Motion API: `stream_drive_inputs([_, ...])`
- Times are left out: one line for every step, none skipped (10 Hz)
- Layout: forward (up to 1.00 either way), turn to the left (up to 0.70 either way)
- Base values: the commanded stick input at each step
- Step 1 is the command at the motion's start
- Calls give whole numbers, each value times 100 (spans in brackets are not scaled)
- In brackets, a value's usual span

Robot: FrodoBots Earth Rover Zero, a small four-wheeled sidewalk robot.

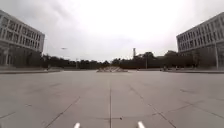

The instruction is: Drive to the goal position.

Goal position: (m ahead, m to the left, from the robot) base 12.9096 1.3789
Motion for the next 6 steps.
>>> stream_drive_inputs([50,0])
stream_drive_inputs([50,0])
stream_drive_inputs([50,0])
stream_drive_inputs([50,0])
stream_drive_inputs([50,0])
stream_drive_inputs([50,0])
